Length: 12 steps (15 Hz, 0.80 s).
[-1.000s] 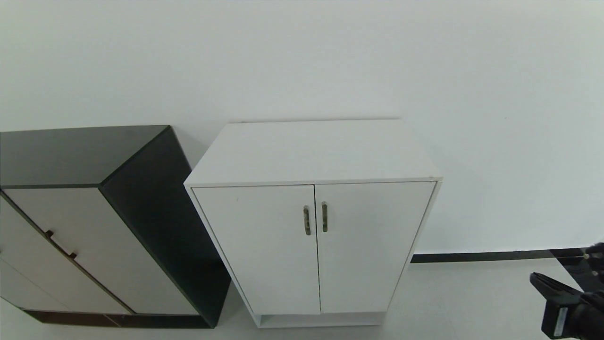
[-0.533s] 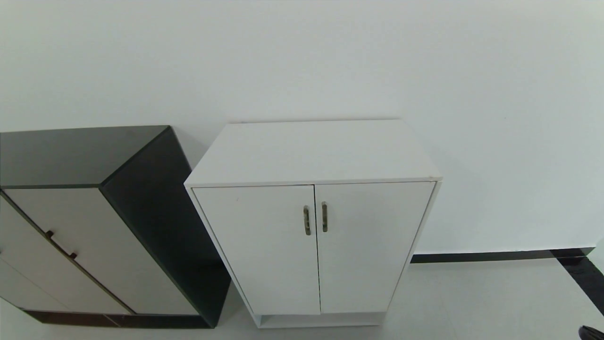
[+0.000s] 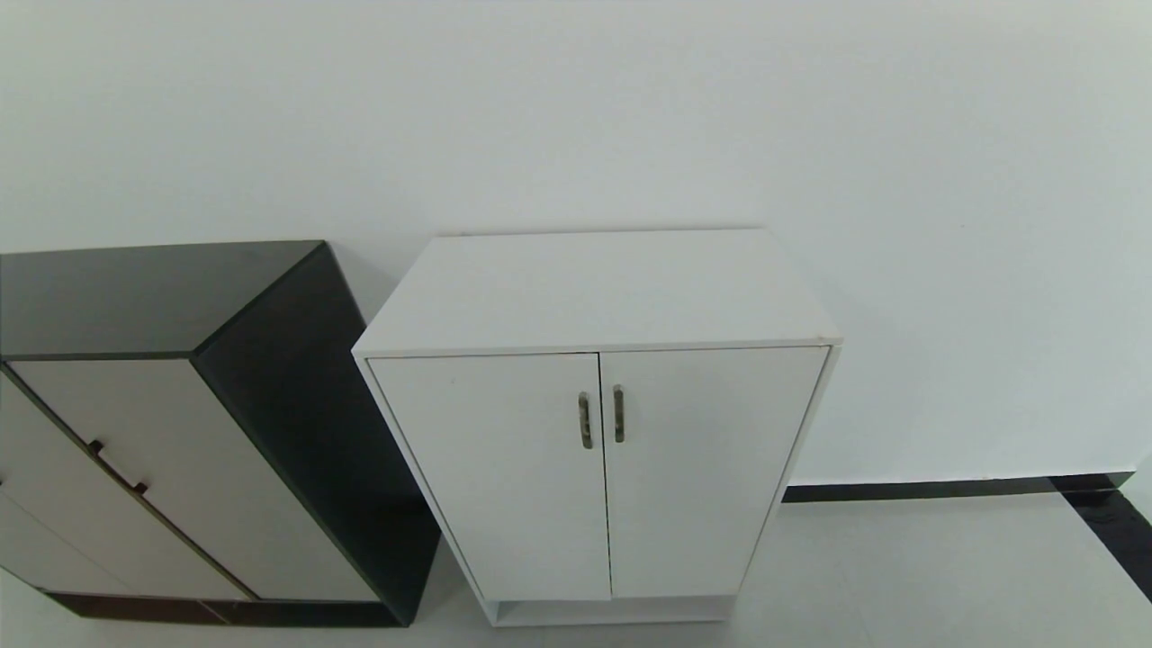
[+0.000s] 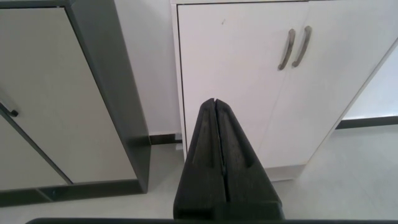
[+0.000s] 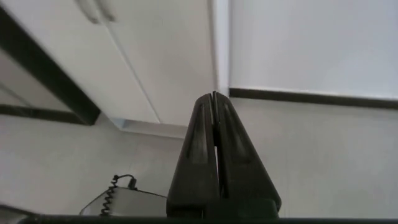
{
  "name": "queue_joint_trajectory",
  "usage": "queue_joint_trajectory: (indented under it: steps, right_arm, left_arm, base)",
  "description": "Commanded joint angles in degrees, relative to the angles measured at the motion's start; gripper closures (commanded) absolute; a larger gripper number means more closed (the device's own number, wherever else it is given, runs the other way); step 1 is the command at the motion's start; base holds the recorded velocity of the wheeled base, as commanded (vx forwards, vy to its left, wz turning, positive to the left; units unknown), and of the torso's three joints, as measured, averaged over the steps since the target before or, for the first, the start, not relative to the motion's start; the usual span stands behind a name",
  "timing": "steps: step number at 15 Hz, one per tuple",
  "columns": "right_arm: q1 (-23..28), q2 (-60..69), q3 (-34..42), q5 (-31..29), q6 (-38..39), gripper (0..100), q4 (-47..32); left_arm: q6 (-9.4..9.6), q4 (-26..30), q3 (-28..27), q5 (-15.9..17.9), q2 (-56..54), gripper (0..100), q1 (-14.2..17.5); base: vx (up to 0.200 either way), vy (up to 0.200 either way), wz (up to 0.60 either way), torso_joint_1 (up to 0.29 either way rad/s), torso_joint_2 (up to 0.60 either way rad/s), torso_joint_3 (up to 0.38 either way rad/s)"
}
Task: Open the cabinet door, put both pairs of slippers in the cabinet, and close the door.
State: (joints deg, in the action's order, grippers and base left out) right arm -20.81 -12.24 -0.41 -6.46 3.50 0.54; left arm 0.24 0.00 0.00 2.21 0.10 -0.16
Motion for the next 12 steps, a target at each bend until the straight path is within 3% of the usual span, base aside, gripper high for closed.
queue_joint_trajectory:
  steps: [1,5,8,9,12]
  right_arm:
    - [1.4,3.3,0.3,4.9,-4.3,100,-0.5]
    - [2.0,-2.4,0.4,5.8,-3.9,100,-0.5]
    - [10.4,1.3,0.3,5.7,-5.3,100,-0.6]
    - [15.3,4.8,0.3,5.7,-5.3,100,-0.6]
    - [16.7,6.8,0.3,5.3,-5.3,100,-0.6]
  left_arm:
    - [0.02,0.0,0.0,0.0,0.1,100,0.0]
    - [-0.07,0.0,0.0,0.0,0.1,100,0.0]
    - [-0.16,0.1,0.0,0.0,0.1,100,0.0]
    - [-0.07,0.0,0.0,0.0,0.1,100,0.0]
    - [-0.07,0.0,0.0,0.0,0.1,100,0.0]
  base:
    - [0.0,0.0,0.0,0.0,0.0,0.0]
    - [0.0,0.0,0.0,0.0,0.0,0.0]
    - [0.0,0.0,0.0,0.0,0.0,0.0]
    - [0.0,0.0,0.0,0.0,0.0,0.0]
    - [0.0,0.0,0.0,0.0,0.0,0.0]
